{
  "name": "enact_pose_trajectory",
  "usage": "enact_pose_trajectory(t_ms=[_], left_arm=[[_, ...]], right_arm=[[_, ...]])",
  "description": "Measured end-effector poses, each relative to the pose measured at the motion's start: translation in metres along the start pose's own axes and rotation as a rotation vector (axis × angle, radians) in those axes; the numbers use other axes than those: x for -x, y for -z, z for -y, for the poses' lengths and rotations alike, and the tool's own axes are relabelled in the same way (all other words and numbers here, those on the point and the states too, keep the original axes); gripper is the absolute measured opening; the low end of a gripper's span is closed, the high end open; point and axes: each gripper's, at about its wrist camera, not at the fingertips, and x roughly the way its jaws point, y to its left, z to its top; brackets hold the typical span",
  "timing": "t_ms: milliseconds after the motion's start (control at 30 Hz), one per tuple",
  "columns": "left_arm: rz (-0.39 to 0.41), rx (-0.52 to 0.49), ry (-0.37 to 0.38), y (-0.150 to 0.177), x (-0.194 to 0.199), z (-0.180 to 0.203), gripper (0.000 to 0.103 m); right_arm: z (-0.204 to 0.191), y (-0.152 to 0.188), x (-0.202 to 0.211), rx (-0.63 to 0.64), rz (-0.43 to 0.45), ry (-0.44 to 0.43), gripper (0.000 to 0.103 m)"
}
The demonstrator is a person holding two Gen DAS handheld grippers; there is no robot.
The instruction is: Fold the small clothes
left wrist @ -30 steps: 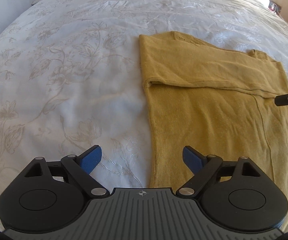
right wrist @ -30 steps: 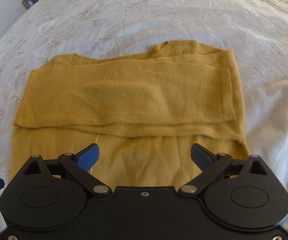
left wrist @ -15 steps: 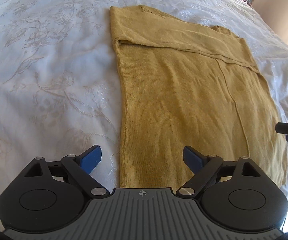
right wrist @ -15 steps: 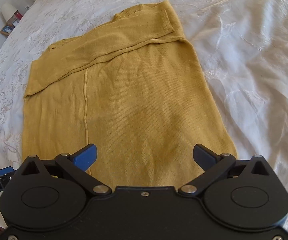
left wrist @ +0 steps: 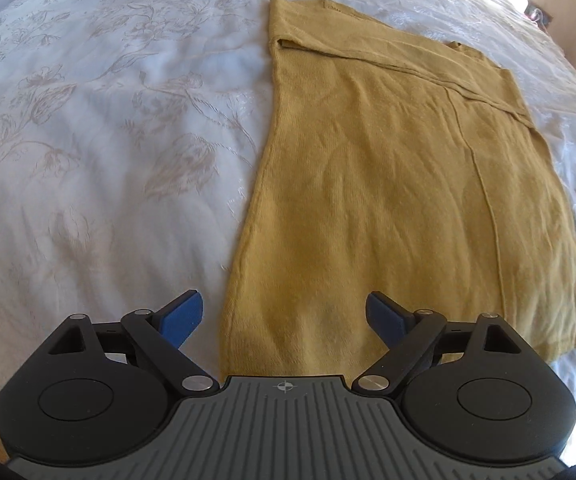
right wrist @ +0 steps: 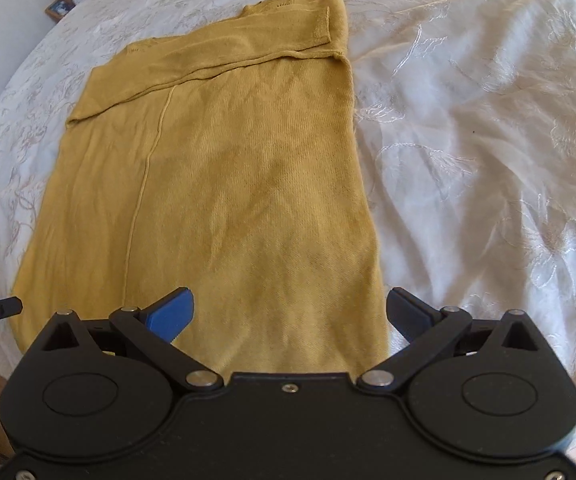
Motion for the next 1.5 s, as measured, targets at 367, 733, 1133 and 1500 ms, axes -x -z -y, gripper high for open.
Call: enact_pose_trajectory(t_ms=[367,733,1133,1500], left_arm=[[0.034,0.059,-0.041,0.035,0.017,0.027,0.089],[0.042,0.028,-0.046,0.047,0.020,0.032,0.090],[0.043,-0.030,-0.019,0.029,-0.003,0.022,0.090],[0.033,-0.058,-0.040,0.017,-0.024,0.000,0.090]], right_arm=[[0.036,0.035,-0.011,0.037,-0.050,-0.118,0.102],[0.057,0.036,-0.032,-0.051,-0.054,-0.250,0.103],[0.057,0.041,-0.033,0.010,-0.046,-0.245,0.103],[0.050,0.040,-0.034,0.039,-0.055,-0.220,0.103]])
